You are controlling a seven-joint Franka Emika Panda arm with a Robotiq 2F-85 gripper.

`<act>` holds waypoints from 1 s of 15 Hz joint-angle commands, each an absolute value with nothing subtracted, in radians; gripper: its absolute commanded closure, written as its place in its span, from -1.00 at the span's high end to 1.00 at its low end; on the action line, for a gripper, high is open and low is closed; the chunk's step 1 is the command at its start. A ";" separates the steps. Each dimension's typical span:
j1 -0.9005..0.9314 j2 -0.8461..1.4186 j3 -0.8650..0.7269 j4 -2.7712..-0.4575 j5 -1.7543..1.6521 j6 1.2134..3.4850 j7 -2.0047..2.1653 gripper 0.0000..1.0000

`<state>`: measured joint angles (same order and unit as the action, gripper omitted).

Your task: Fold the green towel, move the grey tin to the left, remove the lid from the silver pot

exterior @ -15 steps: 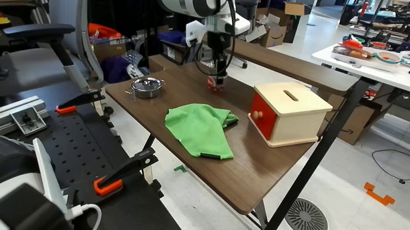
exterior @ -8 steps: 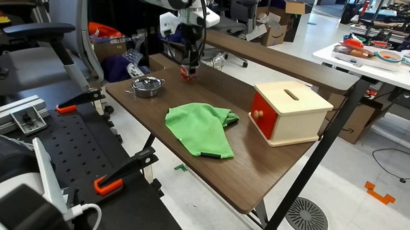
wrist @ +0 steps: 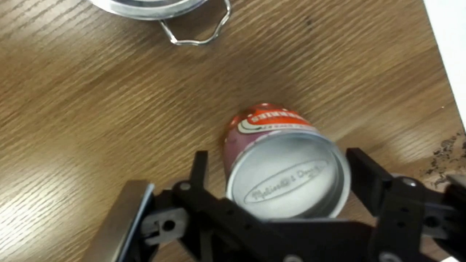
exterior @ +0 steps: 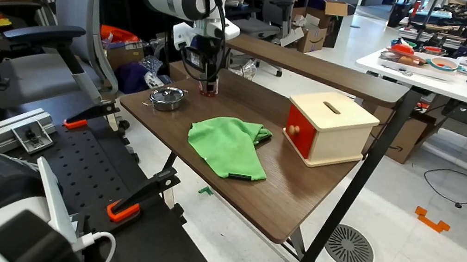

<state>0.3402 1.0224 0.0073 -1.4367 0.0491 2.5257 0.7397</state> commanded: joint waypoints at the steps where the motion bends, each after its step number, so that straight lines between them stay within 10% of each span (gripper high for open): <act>1: 0.346 1.003 0.013 -1.450 0.070 2.503 0.730 1.00; 15: 0.343 0.613 0.024 -1.919 0.051 2.532 0.717 1.00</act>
